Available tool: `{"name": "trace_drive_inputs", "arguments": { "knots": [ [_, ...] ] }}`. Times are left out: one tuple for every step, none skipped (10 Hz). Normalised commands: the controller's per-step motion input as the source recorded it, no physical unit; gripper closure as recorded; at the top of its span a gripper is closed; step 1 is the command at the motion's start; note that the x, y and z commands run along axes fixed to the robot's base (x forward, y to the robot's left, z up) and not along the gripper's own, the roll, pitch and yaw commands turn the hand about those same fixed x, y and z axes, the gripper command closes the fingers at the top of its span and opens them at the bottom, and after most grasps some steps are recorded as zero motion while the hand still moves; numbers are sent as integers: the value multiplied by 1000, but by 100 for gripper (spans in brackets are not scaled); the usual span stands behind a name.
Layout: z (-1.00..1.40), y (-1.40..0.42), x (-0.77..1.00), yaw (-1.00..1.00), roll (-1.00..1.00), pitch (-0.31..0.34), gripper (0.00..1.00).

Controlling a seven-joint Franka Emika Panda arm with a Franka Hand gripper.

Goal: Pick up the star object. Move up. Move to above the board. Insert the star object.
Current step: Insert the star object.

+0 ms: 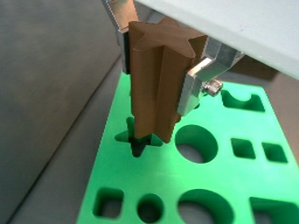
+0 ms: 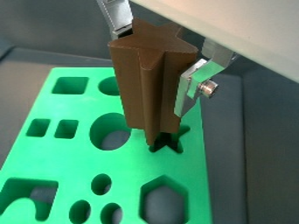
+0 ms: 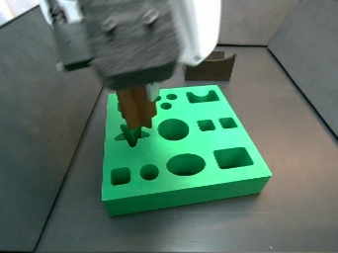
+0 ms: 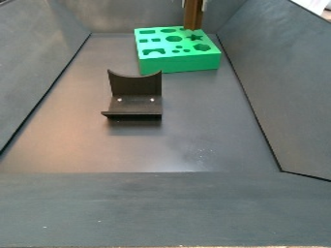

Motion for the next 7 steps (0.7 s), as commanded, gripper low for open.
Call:
{"name": "trace_drive_inputs", "arguments": {
  "knots": [
    [-403, 0, 0, -1000, 89, 0, 100],
    [-37, 31, 0, -711, 11, 0, 100],
    [-86, 0, 0, 0, 0, 0, 100],
    [-440, 0, -363, -623, 0, -153, 100],
    [-446, 26, -231, -871, 0, -116, 100],
    [-74, 0, 40, -14, -87, 0, 100],
    [-11, -63, 0, 0, 0, 0, 100]
  ]
}}
